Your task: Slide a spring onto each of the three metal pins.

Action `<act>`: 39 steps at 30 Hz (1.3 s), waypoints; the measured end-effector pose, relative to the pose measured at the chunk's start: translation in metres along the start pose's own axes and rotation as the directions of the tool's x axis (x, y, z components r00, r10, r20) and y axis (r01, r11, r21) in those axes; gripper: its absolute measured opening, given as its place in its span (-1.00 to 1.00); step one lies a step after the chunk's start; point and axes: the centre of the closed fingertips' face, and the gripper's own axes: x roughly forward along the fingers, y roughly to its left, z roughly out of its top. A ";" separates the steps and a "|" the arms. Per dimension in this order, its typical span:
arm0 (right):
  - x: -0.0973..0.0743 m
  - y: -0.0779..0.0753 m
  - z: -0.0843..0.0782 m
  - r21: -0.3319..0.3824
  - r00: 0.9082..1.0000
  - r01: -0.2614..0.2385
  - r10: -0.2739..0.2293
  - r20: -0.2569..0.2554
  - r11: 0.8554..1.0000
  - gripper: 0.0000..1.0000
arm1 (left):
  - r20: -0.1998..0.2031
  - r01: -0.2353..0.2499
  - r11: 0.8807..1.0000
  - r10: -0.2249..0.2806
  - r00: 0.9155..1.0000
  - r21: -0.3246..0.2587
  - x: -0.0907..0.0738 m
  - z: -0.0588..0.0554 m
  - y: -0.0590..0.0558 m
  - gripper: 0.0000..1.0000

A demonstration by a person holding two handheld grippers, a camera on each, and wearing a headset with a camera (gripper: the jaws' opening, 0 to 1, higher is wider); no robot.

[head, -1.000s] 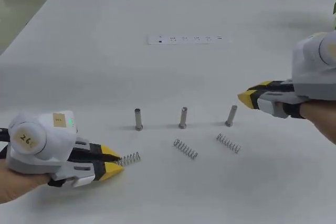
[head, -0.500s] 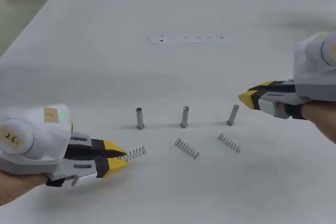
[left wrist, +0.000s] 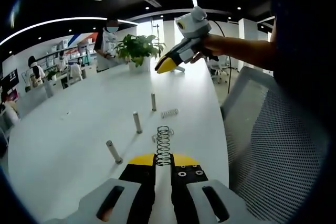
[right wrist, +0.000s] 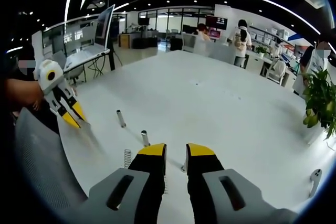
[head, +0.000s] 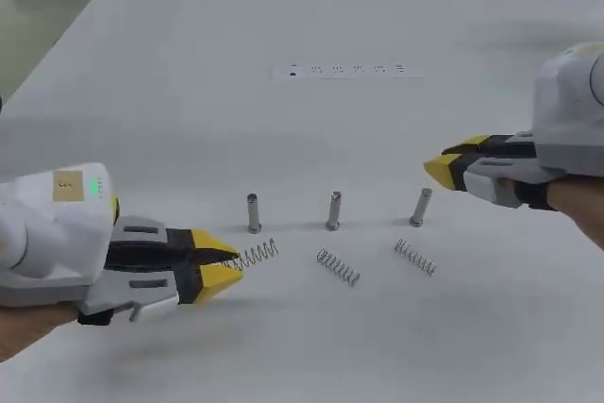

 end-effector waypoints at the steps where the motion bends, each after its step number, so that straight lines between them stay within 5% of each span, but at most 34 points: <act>1: 0.000 0.000 0.000 -0.001 1.000 -0.001 0.001 0.000 1.000 -0.75 | 0.002 -0.001 1.000 0.001 1.000 0.004 0.000 0.001 0.000 -0.96; 21: -0.010 0.022 0.007 -0.029 0.997 -0.072 0.073 0.033 0.997 -0.69 | 0.005 -0.005 1.000 0.005 1.000 0.018 0.000 0.007 0.005 -0.96; 39: -0.017 0.056 0.014 -0.095 0.976 -0.209 0.214 0.049 0.973 -0.62 | 0.012 -0.007 1.000 0.007 1.000 0.027 0.000 0.013 0.006 -0.96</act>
